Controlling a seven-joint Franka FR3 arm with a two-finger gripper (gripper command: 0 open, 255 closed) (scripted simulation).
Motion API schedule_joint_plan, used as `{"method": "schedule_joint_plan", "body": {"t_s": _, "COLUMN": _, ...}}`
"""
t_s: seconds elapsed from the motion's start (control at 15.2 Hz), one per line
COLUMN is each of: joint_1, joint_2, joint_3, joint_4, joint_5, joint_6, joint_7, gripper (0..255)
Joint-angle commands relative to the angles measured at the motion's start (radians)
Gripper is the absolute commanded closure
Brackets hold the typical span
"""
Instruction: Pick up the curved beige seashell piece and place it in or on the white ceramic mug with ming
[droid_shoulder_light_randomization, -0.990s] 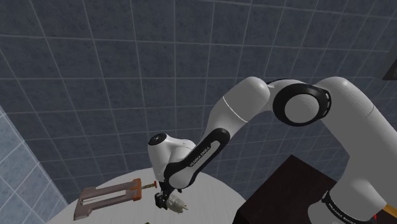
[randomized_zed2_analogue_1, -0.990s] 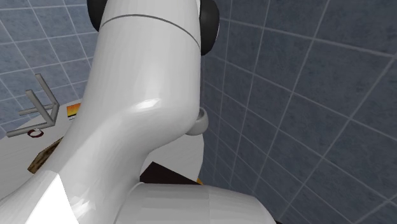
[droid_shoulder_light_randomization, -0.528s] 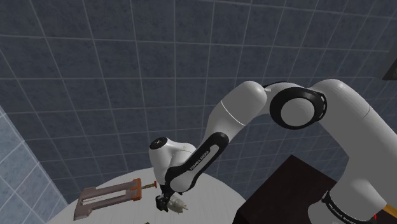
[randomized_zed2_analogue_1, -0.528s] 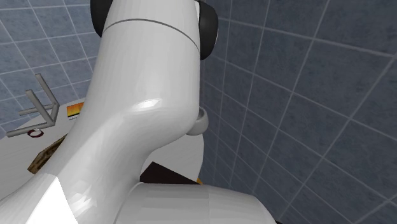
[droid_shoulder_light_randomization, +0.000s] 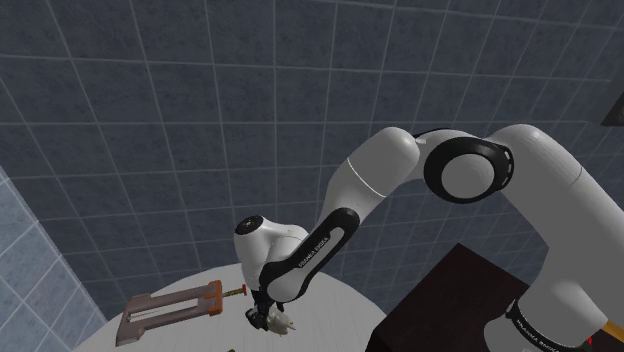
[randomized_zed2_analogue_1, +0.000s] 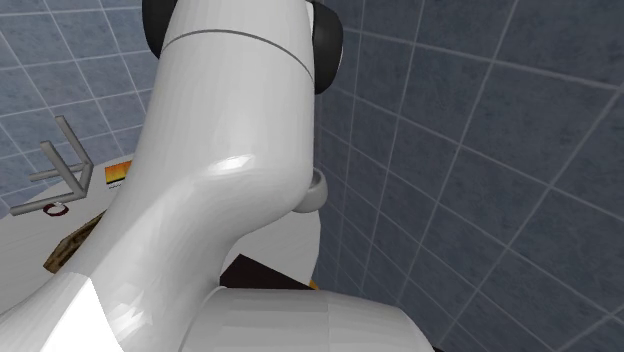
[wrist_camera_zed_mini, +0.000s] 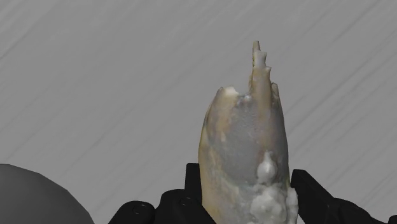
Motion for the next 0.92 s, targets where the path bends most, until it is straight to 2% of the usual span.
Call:
{"method": "schedule_joint_plan", "body": {"t_s": 0.0, "joint_1": 0.000, "joint_2": 0.000, "joint_3": 0.000, "joint_4": 0.000, "joint_5": 0.000, "joint_6": 0.000, "joint_7": 0.000, "gripper": 255}}
{"method": "schedule_joint_plan", "body": {"t_s": 0.26, "joint_1": 0.000, "joint_2": 0.000, "joint_3": 0.000, "joint_4": 0.000, "joint_5": 0.000, "joint_6": 0.000, "joint_7": 0.000, "gripper": 255}}
{"method": "schedule_joint_plan", "body": {"t_s": 0.86, "joint_1": -0.019, "joint_2": -0.103, "joint_3": 0.023, "joint_4": -0.050, "joint_5": 0.018, "joint_6": -0.055, "joint_7": -0.004, "gripper": 255}}
